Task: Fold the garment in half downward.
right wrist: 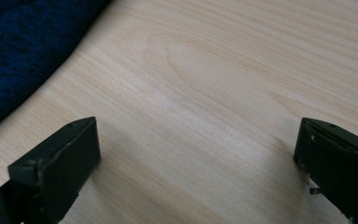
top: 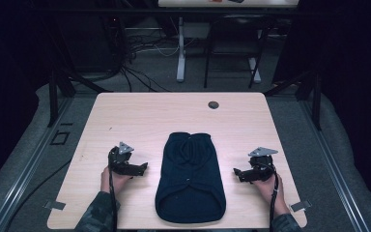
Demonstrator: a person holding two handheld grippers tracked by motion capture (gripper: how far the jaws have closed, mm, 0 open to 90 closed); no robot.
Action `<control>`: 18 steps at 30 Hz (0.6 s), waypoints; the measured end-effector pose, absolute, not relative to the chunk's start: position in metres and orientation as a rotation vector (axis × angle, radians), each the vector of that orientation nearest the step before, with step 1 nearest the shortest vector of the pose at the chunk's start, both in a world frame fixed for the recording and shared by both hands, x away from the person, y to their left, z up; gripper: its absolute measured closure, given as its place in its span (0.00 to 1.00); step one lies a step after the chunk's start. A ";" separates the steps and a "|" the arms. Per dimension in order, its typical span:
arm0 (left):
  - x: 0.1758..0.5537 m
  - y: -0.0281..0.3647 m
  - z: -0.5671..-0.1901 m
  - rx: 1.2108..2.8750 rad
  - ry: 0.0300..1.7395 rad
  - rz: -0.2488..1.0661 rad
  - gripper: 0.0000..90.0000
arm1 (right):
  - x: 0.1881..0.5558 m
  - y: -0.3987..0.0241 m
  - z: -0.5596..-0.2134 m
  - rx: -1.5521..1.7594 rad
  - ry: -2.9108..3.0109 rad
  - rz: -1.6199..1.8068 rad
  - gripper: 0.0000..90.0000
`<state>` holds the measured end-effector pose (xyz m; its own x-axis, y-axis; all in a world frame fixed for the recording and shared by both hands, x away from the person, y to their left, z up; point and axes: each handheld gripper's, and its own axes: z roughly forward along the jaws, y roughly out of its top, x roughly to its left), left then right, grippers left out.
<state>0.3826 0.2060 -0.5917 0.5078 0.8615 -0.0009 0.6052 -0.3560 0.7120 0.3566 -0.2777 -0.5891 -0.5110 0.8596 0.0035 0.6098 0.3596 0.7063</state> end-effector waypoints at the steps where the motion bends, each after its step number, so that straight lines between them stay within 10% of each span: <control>1: 0.383 0.206 -0.592 2.089 1.193 0.500 0.00 | 0.357 -0.278 -0.589 1.288 2.260 0.941 0.00; 18: 0.384 0.205 -0.591 2.091 1.195 0.500 0.00 | 0.356 -0.277 -0.589 1.287 2.262 0.947 0.01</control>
